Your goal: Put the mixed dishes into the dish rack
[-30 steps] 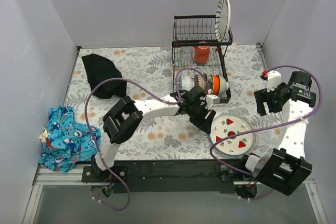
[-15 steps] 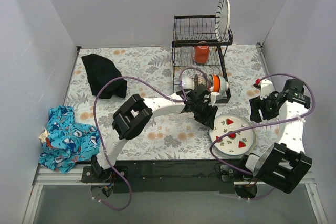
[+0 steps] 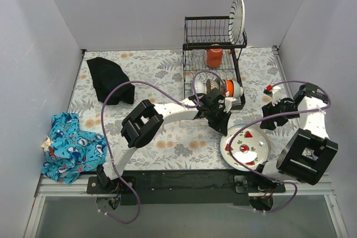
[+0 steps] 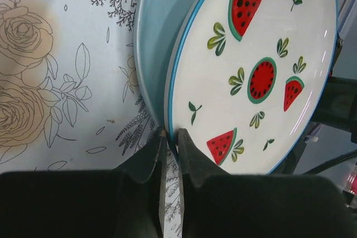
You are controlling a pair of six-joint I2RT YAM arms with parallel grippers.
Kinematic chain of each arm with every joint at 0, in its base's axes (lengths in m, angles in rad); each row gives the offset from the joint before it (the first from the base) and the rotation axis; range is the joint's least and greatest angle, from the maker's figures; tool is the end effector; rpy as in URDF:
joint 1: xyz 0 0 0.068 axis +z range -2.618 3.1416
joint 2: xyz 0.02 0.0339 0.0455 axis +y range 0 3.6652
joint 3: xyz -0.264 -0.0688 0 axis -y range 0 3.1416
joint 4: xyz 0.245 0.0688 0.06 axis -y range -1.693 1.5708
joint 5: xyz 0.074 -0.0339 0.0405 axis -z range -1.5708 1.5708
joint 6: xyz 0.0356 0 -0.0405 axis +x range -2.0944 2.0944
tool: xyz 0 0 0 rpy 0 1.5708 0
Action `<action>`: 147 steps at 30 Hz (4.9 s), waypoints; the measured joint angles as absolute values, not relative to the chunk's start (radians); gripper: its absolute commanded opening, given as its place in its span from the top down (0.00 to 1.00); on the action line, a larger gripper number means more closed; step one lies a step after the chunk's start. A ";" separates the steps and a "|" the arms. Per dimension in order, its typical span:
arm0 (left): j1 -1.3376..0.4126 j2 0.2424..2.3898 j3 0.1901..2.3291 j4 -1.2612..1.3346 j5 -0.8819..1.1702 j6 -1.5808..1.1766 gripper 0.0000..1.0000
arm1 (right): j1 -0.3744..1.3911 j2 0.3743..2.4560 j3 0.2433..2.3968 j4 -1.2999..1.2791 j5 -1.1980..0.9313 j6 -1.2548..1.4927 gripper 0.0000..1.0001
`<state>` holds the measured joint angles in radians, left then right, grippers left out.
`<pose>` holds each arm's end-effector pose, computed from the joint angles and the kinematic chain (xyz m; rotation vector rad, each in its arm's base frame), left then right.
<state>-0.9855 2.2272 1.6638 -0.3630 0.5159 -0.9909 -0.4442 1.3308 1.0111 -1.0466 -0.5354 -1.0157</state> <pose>0.2524 -0.4126 0.1586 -0.2409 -2.8219 1.1960 0.2154 -0.0824 0.2475 -0.8073 2.4869 0.3554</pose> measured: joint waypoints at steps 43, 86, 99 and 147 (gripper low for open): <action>-0.925 1.962 1.673 -0.284 0.222 -0.723 0.21 | -0.265 1.658 1.174 -1.336 -0.739 -1.182 0.99; -0.363 1.590 1.145 -0.307 0.223 -0.921 0.14 | 0.490 1.734 2.033 -0.211 0.381 -0.188 0.99; -0.363 1.580 1.132 -0.276 0.262 -0.965 0.15 | 0.498 1.840 2.033 -0.085 0.704 -0.293 0.99; -0.363 1.650 1.136 -0.254 0.311 -0.996 0.14 | 0.439 1.985 2.096 -0.006 0.779 -0.343 0.99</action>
